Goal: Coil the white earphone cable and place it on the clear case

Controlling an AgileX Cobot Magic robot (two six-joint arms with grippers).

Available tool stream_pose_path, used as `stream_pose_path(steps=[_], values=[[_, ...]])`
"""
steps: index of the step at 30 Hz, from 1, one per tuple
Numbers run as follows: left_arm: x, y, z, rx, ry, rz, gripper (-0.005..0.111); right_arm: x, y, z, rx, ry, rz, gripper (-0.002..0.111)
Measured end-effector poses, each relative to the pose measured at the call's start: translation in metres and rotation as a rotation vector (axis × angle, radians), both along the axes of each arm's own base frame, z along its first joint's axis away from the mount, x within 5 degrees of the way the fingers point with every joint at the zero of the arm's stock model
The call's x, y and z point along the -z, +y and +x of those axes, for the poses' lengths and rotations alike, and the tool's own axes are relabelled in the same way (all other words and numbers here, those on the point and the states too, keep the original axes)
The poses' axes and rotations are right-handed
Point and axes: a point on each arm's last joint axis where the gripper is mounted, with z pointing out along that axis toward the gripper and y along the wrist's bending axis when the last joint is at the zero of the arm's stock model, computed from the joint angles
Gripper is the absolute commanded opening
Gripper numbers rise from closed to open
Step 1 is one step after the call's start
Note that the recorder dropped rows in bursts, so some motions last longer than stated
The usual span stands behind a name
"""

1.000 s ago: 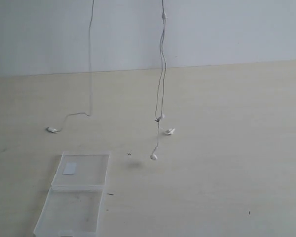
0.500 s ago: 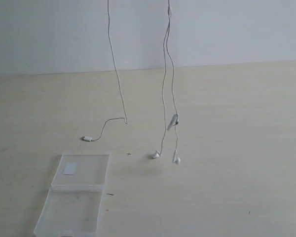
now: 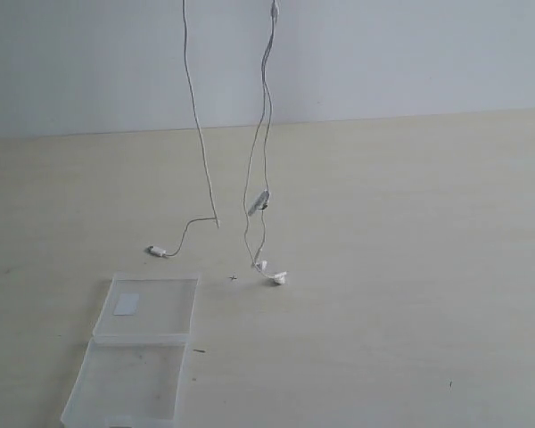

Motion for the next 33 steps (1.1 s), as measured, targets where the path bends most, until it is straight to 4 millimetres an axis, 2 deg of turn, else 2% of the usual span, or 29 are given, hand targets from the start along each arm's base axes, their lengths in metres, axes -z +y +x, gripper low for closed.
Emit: stream_pose_path(steps=[3,6,10,13,16,19,22,25,29,33], values=[[-0.004,0.001,0.0,-0.009,-0.045,0.005,0.0,-0.003,0.0,0.002,0.01,-0.027,0.025,0.0],[-0.017,0.003,-0.002,-0.035,-0.187,0.011,0.0,-0.007,0.0,0.003,0.02,-0.056,0.051,0.0],[-0.04,0.004,-0.009,-0.053,-0.375,0.024,0.0,-0.013,0.0,0.003,0.033,-0.097,0.088,0.0],[-0.063,0.0,-0.011,-0.023,-0.436,0.086,0.0,-0.018,-0.001,0.004,0.046,-0.133,0.12,0.0],[-0.084,-0.008,0.003,0.072,-0.389,0.14,0.0,-0.021,-0.001,0.004,0.054,-0.158,0.145,0.0],[-0.094,-0.018,0.029,0.224,-0.286,0.153,0.0,-0.028,-0.002,0.001,0.052,-0.183,0.181,0.0],[-0.095,-0.032,0.06,0.425,-0.155,0.16,0.0,-0.041,-0.005,-0.006,0.043,-0.219,0.219,0.0],[-0.083,-0.043,0.088,0.623,-0.028,0.1,0.0,-0.057,-0.011,-0.02,0.026,-0.262,0.247,0.0],[-0.064,-0.052,0.11,0.799,0.068,-0.013,0.0,-0.074,-0.02,-0.041,-0.001,-0.294,0.257,0.0],[-0.054,-0.053,0.121,0.833,0.11,-0.087,0.0,-0.082,-0.025,-0.051,0.0,-0.291,0.287,0.0]])
